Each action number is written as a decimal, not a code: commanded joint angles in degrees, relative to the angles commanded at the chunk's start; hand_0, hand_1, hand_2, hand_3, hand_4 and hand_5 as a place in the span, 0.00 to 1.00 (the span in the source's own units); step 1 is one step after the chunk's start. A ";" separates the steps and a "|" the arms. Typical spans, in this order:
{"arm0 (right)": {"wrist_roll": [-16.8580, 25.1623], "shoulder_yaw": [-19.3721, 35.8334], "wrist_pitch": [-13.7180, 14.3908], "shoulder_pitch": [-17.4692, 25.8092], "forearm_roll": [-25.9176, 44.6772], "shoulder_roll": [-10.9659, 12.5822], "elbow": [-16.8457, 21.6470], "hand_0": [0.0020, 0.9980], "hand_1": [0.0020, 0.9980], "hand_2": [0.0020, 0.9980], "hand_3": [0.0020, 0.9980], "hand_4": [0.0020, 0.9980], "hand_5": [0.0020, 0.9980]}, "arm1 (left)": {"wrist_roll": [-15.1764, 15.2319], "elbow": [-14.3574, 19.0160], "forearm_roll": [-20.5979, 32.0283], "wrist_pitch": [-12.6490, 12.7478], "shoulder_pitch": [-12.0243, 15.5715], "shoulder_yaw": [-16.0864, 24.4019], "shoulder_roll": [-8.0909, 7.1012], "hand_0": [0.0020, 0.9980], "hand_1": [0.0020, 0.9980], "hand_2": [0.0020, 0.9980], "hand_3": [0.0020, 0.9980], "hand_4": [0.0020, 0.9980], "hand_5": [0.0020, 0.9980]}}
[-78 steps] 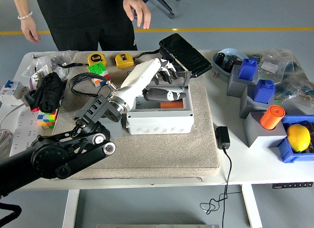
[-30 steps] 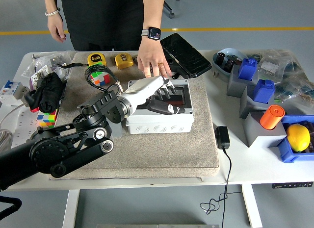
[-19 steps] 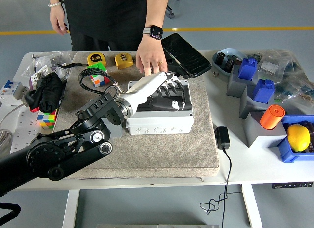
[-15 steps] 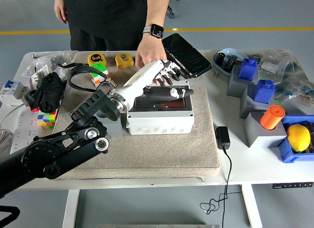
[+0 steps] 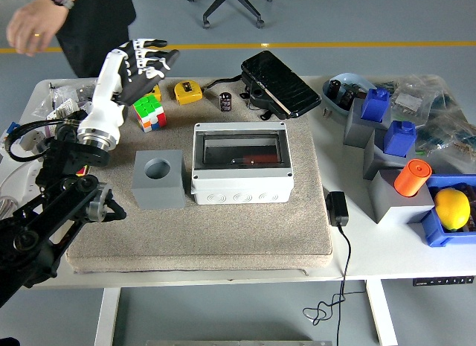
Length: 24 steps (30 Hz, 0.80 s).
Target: Fetch the battery,place it into the box,close the lid of the box
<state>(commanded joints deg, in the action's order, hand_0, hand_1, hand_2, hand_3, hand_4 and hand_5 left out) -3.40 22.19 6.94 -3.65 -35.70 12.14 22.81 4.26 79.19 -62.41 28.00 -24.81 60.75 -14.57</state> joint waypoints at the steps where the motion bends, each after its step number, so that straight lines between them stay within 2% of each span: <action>1: 0.02 -0.02 0.00 -0.02 0.06 0.03 -0.03 0.59 0.61 0.58 0.56 0.93 0.44 | -0.05 -0.26 -0.04 -0.06 0.46 1.02 -0.13 0.50 0.60 0.57 0.60 0.99 0.54; 5: 0.03 0.08 -0.03 -0.16 0.26 0.09 -0.37 0.59 0.61 0.58 0.56 0.93 0.44 | -0.10 -1.31 1.70 -0.59 2.79 4.89 -0.62 0.50 0.61 0.57 0.60 0.98 0.54; 9: -0.04 -0.30 -0.13 -0.30 0.82 -0.04 -0.95 0.59 0.61 0.58 0.56 0.93 0.44 | 0.73 -1.44 2.71 -0.81 3.86 6.38 -0.64 0.50 0.61 0.57 0.60 0.98 0.54; 16: -0.01 -0.11 -0.13 -0.82 0.77 0.10 -0.74 0.59 0.61 0.58 0.56 0.93 0.44 | 3.03 -1.33 5.33 -1.34 4.82 8.32 -1.12 0.49 0.60 0.56 0.59 0.97 0.52; 24: -0.13 -0.37 -0.28 -0.91 0.99 0.10 -1.05 0.59 0.61 0.58 0.56 0.93 0.44 | 3.00 -1.17 6.29 -2.03 4.76 11.13 -1.71 0.50 0.60 0.56 0.58 0.96 0.51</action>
<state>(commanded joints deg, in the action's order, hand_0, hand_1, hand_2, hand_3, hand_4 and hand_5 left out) -3.53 21.81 6.66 -4.56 -34.71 12.25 21.76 7.26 78.02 -56.11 25.97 -20.05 71.89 -16.29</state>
